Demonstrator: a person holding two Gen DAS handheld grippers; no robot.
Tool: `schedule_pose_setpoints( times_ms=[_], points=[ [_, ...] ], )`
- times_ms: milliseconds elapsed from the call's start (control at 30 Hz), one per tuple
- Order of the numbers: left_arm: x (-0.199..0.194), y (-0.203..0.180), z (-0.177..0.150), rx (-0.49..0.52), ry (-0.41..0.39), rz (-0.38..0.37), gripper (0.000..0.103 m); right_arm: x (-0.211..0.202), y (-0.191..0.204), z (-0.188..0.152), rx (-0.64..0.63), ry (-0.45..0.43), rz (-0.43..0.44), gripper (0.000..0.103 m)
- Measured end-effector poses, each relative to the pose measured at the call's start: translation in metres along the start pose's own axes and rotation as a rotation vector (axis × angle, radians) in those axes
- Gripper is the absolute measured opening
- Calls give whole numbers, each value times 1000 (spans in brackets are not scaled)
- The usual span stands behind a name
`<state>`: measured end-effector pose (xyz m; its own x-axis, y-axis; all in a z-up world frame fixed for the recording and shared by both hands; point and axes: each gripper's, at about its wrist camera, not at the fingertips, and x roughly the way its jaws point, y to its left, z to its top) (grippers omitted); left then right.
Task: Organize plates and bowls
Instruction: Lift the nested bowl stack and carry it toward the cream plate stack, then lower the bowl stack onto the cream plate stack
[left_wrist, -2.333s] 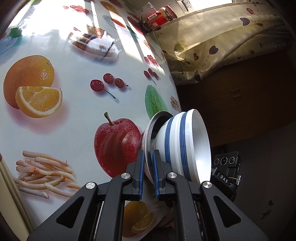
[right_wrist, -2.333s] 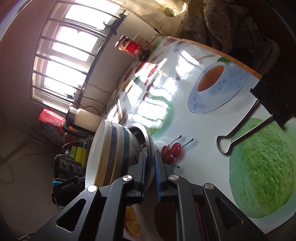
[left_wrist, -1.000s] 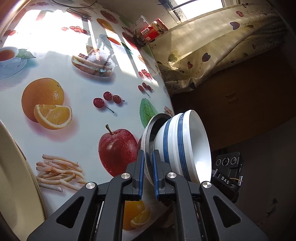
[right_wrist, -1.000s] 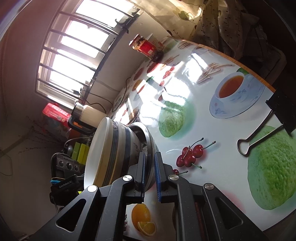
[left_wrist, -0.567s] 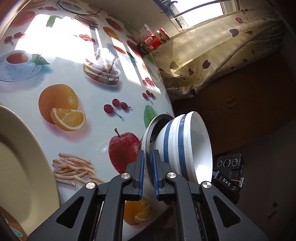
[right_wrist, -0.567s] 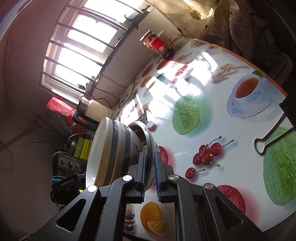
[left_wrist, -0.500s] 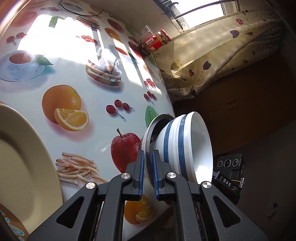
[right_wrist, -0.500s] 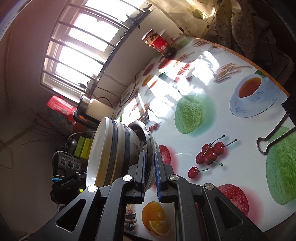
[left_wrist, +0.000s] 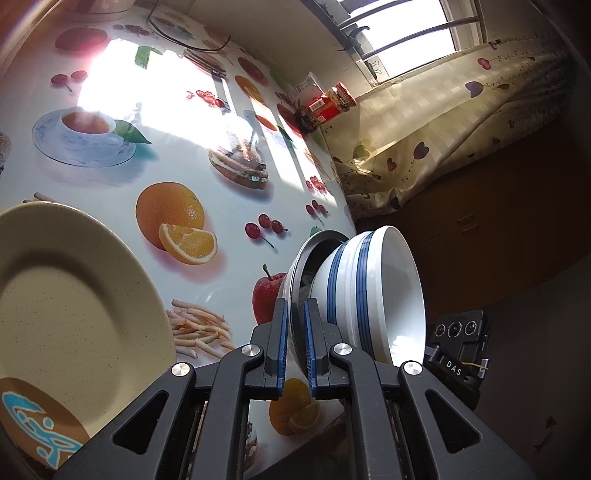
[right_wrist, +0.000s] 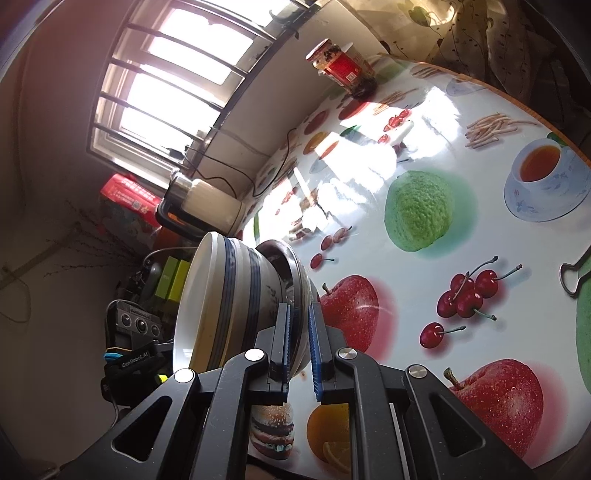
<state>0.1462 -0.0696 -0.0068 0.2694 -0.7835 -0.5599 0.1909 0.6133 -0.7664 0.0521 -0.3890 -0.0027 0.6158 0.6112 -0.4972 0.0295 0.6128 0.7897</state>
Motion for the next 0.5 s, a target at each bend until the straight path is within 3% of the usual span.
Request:
schedule_pose_setpoints(
  times_ms=[500],
  points=[
    [-32, 11, -4, -14, -54, 27, 8, 24, 22, -7, -35, 51, 24, 10]
  ],
)
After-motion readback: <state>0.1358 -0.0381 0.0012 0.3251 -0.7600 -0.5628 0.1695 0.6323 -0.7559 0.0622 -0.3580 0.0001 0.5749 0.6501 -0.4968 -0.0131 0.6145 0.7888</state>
